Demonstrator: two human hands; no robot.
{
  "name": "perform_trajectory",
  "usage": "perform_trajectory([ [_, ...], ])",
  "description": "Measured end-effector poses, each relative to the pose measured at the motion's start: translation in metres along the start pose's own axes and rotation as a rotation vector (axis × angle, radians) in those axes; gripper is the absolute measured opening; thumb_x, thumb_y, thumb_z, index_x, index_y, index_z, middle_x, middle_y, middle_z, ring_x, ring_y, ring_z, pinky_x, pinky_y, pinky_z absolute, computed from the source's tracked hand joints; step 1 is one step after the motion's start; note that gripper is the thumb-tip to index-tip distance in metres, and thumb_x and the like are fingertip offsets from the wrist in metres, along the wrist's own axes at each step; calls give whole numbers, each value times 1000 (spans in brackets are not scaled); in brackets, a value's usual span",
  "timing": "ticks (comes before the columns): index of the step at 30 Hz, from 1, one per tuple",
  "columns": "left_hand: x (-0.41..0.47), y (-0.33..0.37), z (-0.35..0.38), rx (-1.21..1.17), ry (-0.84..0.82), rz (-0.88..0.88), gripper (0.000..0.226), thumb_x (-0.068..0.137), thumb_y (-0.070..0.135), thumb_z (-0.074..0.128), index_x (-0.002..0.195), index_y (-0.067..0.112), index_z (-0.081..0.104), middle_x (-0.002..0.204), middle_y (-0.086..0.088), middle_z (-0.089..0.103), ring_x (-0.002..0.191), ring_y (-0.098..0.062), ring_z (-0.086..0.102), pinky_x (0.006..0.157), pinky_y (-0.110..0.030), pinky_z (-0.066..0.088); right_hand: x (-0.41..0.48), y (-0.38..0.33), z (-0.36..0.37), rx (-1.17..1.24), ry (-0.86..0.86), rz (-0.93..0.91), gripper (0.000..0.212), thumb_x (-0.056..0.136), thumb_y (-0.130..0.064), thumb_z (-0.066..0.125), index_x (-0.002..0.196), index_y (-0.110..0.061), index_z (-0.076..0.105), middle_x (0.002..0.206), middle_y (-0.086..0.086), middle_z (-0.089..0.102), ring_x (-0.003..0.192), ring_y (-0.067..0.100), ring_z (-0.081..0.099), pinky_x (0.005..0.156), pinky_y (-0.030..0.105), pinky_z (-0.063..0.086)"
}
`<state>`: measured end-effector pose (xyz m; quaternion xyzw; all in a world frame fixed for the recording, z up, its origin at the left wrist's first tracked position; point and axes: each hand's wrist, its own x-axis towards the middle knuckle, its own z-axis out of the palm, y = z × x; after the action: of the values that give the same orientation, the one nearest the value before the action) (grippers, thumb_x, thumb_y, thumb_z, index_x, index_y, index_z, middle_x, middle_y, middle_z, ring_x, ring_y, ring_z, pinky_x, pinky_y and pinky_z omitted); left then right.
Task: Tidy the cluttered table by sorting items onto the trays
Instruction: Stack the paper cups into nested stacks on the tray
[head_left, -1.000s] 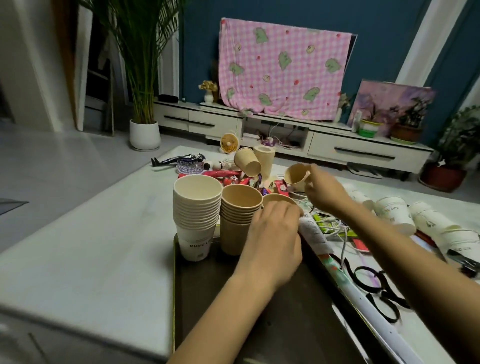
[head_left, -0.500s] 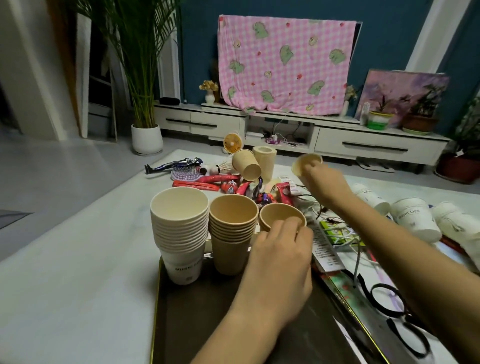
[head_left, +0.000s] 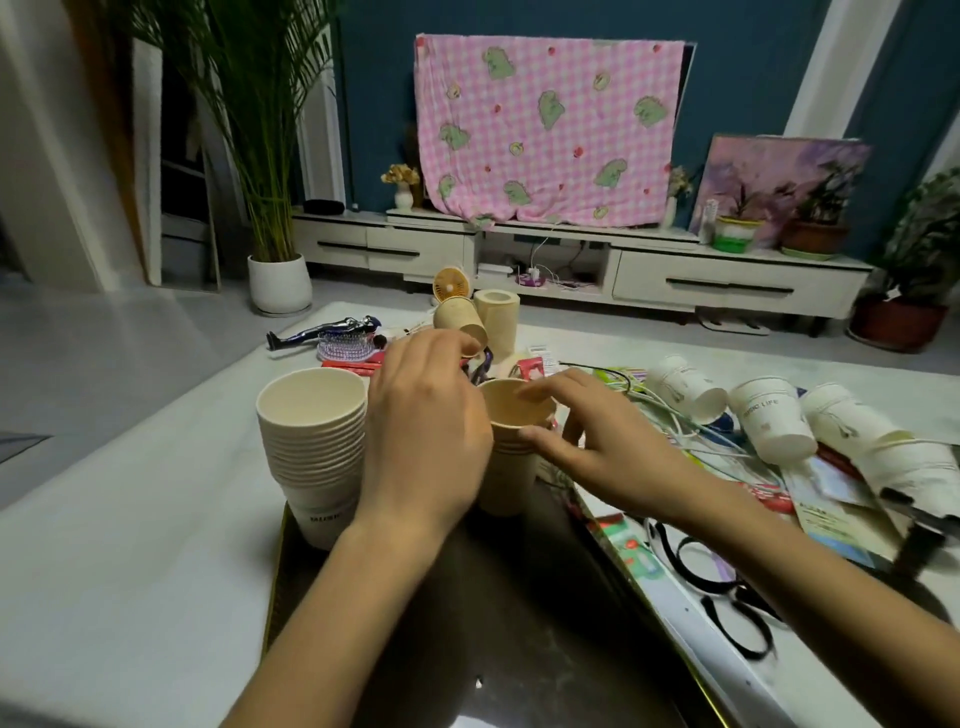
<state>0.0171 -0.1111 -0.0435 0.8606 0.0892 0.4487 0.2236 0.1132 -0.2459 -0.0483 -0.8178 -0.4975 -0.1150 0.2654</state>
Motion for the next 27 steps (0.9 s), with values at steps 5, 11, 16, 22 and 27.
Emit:
perform_trajectory([
  [5, -20, 13, 20, 5, -212, 118, 33, 81, 6, 43, 109, 5, 60, 110, -10, 61, 109, -25, 51, 95, -33, 38, -10, 49, -23, 5, 177, 230, 19, 91, -22, 57, 107, -14, 62, 103, 0, 62, 72, -1, 55, 61, 12, 39],
  [11, -34, 20, 36, 31, -358, 242, 35, 76, 4, 51, 109, 5, 63, 115, -10, 61, 118, -28, 51, 102, -27, 22, -21, 143, -43, -328, 232, 703, 42, 86, -10, 55, 126, -3, 49, 126, 24, 49, 117, 36, 44, 97, 40, 35],
  [16, -24, 18, 36, -32, -304, 230, 30, 76, 5, 49, 102, 6, 63, 107, -8, 62, 107, -26, 55, 95, -26, 30, -18, 182, -58, -472, 175, 920, 59, 85, -28, 57, 139, -14, 38, 138, 21, 38, 126, 39, 34, 100, 47, 33],
  [22, -19, 19, 41, -89, -308, 191, 33, 82, 13, 42, 108, 9, 61, 112, -5, 59, 111, -20, 50, 96, -27, 32, -9, 197, -62, -564, -5, 993, 31, 92, -23, 48, 121, -14, 54, 122, 14, 53, 117, 32, 40, 97, 42, 28],
  [27, -14, 21, 38, -151, -264, 161, 30, 86, 14, 42, 109, 11, 61, 112, 0, 58, 110, -12, 45, 95, -21, 28, -11, 176, -66, -572, -67, 858, 28, 87, -5, 56, 114, -11, 58, 116, 13, 60, 109, 31, 50, 93, 39, 32],
])
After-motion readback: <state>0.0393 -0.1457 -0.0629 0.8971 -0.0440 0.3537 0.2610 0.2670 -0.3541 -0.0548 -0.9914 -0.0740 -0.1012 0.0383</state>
